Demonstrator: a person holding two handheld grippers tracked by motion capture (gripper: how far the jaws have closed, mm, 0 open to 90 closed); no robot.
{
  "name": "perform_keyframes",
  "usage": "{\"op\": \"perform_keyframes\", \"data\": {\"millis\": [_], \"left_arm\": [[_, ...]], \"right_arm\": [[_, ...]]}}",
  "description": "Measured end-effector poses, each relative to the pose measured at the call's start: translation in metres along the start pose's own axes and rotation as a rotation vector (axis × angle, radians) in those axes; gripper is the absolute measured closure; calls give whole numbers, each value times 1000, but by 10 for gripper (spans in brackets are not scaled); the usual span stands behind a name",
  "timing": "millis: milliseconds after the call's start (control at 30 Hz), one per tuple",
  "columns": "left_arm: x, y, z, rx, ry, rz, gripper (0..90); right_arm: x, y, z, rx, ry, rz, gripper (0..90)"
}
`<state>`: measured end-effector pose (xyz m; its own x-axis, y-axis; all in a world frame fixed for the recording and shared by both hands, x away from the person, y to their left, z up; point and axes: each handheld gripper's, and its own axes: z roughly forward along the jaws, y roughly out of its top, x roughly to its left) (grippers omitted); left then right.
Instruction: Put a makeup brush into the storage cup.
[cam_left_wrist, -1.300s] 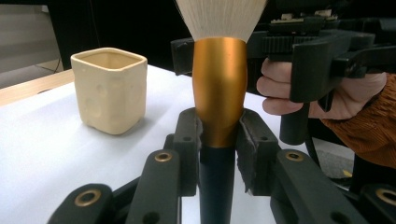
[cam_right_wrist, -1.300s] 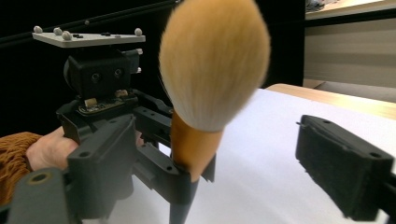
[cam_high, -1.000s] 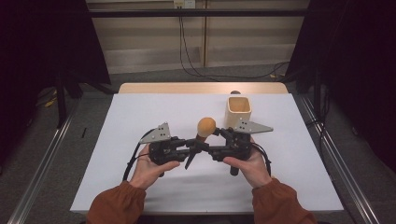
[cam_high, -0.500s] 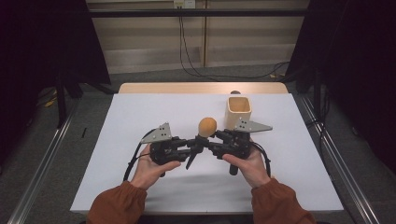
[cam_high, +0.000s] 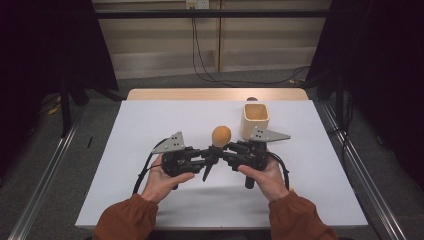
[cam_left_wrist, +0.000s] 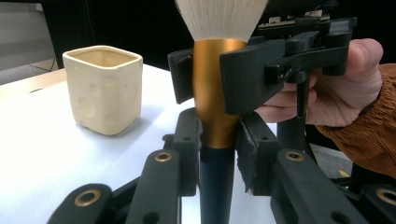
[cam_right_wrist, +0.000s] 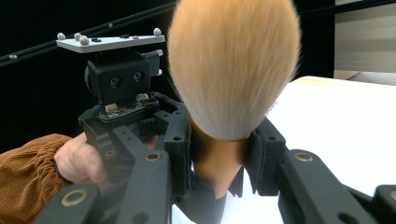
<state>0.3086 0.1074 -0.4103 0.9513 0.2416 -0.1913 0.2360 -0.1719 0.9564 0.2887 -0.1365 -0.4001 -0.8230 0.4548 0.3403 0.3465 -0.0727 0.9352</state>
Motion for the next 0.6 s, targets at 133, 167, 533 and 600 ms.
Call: {"op": "perform_keyframes", "data": {"millis": [133, 167, 533, 600], "left_arm": [[-1, -1, 2, -3, 5, -6, 711], [-1, -1, 2, -4, 6, -10, 709], [0, -7, 7, 21, 27, -15, 615], [0, -8, 7, 27, 25, -17, 579]], "right_arm": [[1, 0, -1, 9, -8, -14, 662], [1, 0, -1, 13, -12, -19, 662], [1, 1, -1, 32, -33, -40, 664], [1, 1, -2, 37, -37, -42, 664]]}}
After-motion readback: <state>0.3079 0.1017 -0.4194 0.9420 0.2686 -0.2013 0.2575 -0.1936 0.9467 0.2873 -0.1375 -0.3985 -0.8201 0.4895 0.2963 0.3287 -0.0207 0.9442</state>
